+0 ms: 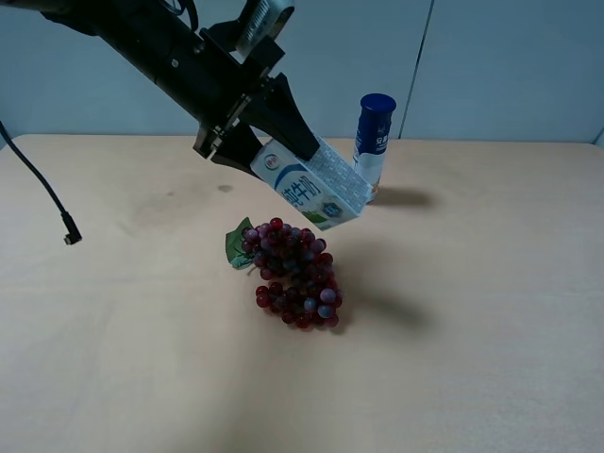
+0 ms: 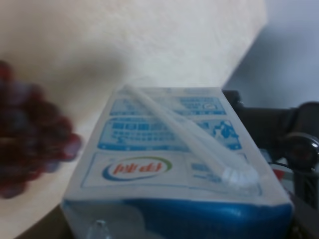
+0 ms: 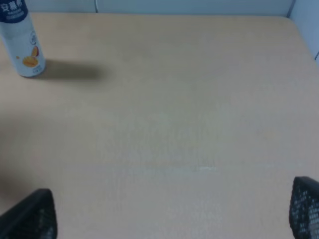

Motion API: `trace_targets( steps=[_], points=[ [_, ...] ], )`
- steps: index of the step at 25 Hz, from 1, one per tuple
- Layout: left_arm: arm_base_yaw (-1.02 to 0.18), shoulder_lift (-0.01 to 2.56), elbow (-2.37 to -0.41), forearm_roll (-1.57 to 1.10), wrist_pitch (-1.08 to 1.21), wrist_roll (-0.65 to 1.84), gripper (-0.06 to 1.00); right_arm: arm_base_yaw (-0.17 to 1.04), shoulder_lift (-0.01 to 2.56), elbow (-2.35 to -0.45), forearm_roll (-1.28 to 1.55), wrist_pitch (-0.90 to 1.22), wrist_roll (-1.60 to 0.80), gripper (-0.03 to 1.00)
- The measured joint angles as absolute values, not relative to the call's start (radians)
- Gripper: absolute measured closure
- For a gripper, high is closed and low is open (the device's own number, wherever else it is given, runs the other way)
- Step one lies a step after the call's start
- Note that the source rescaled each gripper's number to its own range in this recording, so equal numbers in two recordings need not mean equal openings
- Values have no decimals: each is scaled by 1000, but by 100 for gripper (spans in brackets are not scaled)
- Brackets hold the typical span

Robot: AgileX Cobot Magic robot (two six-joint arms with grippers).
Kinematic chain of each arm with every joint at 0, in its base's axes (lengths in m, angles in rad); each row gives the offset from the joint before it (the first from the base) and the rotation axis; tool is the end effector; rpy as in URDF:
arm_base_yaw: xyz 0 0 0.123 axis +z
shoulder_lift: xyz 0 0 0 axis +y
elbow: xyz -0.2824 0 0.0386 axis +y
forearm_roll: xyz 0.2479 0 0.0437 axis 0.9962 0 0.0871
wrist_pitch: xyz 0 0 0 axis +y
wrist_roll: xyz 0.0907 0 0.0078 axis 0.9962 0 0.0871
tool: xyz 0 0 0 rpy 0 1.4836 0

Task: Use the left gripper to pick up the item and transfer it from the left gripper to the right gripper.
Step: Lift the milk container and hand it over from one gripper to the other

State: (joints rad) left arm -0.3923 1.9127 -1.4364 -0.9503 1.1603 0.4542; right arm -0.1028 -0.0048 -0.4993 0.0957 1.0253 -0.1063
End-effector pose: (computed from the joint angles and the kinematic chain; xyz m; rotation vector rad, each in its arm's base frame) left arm 0.3311 -0.2105 0.2426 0.6283 2.7375 -1.3036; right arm -0.0035 0.0078 0.2801 -0.0061 2.0013 -0.0203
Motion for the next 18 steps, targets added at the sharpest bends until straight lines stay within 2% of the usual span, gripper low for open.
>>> trace_targets(
  steps=[7, 18],
  points=[
    [-461, 1913, -1392, -1028, 1120, 454, 94, -103, -5, -499, 97, 1025, -106, -3],
    [-481, 1897, -1378, -1114, 1006, 419, 94, -103, -5, -499, 97, 1025, -106, -3]
  ],
)
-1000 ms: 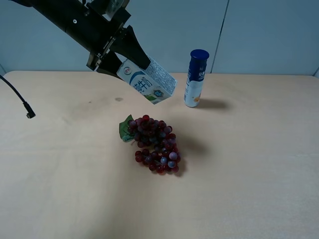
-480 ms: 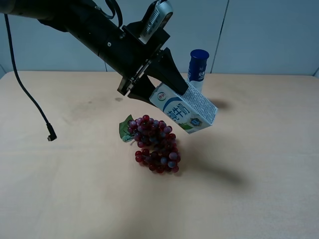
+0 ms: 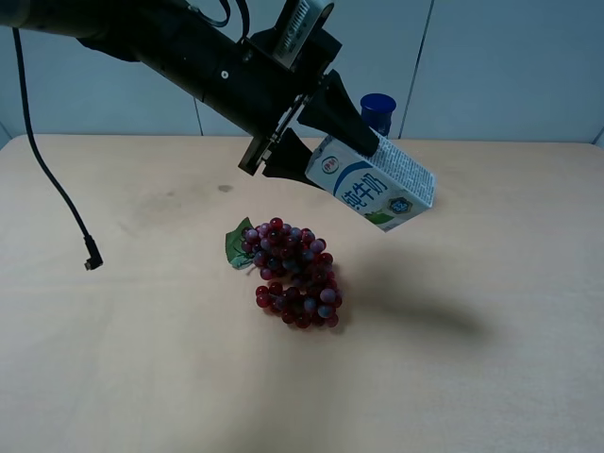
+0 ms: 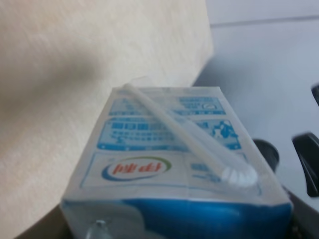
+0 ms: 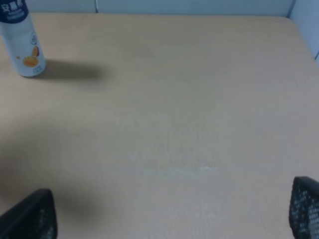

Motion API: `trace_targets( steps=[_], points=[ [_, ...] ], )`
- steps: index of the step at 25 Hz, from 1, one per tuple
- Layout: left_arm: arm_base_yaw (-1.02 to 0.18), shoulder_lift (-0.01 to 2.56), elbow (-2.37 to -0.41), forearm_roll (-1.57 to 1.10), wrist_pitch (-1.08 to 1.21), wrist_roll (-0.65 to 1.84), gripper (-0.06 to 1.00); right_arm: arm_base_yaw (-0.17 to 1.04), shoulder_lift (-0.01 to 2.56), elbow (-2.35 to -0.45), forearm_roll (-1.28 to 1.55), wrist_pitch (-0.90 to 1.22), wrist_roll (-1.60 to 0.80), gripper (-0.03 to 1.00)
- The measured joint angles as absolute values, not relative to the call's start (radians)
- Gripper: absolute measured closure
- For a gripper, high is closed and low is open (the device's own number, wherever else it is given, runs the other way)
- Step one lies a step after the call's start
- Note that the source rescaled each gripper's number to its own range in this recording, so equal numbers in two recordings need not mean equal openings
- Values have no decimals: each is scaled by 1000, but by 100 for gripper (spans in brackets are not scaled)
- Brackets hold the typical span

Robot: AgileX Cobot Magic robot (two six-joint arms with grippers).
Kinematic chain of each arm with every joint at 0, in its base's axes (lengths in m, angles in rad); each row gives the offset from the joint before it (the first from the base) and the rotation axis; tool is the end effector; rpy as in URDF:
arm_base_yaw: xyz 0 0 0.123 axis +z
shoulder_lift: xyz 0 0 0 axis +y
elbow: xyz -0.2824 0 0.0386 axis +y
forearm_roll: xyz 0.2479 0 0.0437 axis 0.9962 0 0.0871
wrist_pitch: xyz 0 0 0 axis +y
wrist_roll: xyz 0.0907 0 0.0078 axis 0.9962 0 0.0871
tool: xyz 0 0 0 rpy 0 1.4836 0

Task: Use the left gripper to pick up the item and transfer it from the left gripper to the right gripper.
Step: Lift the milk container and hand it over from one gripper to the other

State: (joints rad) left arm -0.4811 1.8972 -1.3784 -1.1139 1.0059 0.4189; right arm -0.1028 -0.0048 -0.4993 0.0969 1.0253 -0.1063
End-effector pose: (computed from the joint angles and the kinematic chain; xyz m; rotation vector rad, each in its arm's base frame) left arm 0.3173 -0.2436 0.2420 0.4313 2.6701 -1.4256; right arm -0.0035 0.0079 0.2802 -0.0061 2.0012 -0.0189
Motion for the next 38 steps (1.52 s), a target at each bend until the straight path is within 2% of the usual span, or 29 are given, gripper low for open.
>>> trace_targets(
  steps=[8, 17, 22, 27, 38],
  points=[
    [-484, 1875, -1287, -1118, 977, 420, 94, -103, -5, -499, 100, 1025, -106, -3],
    [-484, 1848, -1278, -1121, 963, 424, 94, -103, 3, -499, 106, 1027, -106, -3],
    [-484, 1816, -1277, -1123, 964, 424, 94, -92, 190, -537, 144, 1034, -114, -3],
    [-484, 1814, -1276, -1125, 971, 424, 94, -5, 409, -600, 175, 955, -183, -3],
    [-484, 1814, -1276, -1127, 982, 424, 94, 314, 803, -757, 178, 790, -364, -3]
  ],
)
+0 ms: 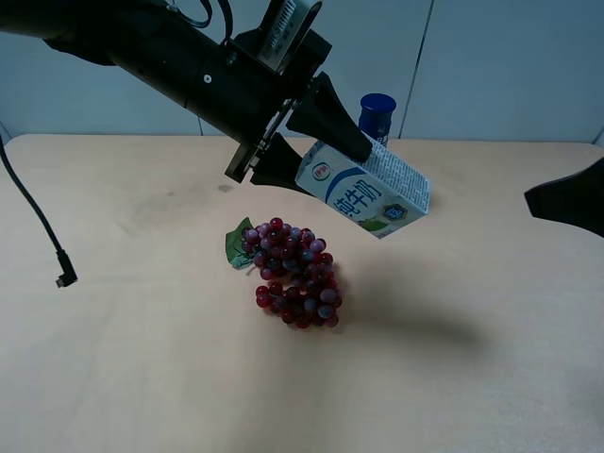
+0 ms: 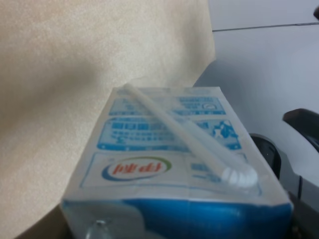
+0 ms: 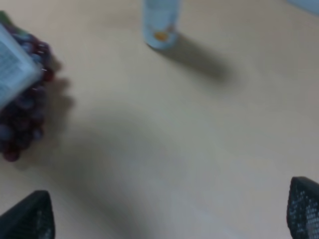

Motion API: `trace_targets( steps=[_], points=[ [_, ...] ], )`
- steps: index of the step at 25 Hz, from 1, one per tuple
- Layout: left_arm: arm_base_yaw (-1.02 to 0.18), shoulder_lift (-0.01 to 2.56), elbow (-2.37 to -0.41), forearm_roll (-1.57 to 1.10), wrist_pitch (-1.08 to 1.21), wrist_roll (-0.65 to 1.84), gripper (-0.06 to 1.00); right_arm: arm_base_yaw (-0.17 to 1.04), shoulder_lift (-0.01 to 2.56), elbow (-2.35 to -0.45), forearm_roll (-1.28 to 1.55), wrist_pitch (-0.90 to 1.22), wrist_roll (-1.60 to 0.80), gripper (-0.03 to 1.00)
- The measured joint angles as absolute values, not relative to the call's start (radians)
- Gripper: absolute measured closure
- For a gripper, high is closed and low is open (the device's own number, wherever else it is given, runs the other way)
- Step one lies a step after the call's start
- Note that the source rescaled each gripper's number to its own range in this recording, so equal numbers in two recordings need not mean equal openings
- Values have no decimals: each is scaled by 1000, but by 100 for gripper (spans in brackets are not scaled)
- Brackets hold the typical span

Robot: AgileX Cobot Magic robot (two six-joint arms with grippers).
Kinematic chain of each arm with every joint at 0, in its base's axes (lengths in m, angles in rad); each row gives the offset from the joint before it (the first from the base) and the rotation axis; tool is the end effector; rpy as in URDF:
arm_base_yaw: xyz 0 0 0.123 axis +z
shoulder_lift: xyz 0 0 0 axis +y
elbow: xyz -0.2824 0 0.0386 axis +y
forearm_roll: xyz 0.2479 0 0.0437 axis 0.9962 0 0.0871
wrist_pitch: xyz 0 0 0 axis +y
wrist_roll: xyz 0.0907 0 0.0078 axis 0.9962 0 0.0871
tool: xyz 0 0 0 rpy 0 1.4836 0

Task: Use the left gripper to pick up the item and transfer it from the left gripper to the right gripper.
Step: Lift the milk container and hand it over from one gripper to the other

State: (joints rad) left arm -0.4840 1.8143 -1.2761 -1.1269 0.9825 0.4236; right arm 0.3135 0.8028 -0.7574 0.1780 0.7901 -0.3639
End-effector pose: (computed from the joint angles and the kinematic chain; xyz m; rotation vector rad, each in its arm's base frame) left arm 0.2974 -0.2337 0.2469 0.4015 2.6725 -1.4217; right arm 0.1371 0.0565 0.3243 -0.6908 2.2053 0.1842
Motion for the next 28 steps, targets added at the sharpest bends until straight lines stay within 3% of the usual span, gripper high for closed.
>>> trace_targets(
  steps=[13, 28],
  points=[
    [-484, 1814, -1276, -1127, 986, 424, 94, 553, 1035, -860, 289, 685, -596, -3],
    [-484, 1814, -1276, -1128, 986, 424, 94, 571, 1220, -867, 547, 619, -835, -3]
  ],
)
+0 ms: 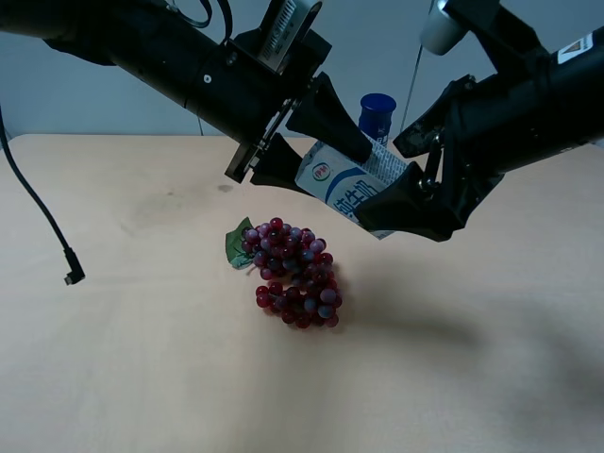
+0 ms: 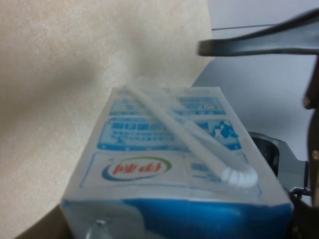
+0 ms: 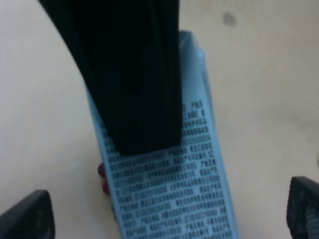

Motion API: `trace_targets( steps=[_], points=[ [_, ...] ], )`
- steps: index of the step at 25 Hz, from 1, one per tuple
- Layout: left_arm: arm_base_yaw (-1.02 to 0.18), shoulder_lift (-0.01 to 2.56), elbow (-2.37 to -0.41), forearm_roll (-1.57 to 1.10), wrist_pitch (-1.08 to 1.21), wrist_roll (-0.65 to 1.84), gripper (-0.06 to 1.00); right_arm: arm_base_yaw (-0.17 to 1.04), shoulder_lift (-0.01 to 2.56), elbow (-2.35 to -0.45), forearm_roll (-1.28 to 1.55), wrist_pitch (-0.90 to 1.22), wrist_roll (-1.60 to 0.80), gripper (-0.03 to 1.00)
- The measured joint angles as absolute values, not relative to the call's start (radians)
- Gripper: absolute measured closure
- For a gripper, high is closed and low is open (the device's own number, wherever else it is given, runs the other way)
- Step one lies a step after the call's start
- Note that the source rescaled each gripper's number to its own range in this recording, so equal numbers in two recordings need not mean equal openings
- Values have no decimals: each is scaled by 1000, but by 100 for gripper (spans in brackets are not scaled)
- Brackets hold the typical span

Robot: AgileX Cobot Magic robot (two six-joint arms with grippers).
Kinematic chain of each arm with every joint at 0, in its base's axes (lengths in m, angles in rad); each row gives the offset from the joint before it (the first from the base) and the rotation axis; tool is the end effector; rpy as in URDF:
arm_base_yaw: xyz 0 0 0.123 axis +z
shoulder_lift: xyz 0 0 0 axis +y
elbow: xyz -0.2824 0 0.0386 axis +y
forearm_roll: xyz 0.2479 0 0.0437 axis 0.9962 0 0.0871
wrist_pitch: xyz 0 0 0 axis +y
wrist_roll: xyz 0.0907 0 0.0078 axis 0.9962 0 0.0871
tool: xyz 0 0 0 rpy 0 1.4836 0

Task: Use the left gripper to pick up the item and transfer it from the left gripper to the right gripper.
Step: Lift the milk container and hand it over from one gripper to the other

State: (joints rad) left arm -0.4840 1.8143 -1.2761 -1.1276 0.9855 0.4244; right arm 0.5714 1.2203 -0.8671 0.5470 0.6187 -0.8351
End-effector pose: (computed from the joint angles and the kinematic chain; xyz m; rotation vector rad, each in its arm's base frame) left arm 0.2971 -0.2337 0.2470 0.4043 2.6731 -1.4245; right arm 0.1925 0.1565 0.2937 -1.2135 2.0501 0.4585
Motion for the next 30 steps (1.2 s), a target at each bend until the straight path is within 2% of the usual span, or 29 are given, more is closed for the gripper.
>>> trace_targets(
  steps=[30],
  points=[
    [-484, 1814, -1276, -1128, 988, 425, 94, 571, 1370, -868, 650, 628, -901, -3]
  ],
)
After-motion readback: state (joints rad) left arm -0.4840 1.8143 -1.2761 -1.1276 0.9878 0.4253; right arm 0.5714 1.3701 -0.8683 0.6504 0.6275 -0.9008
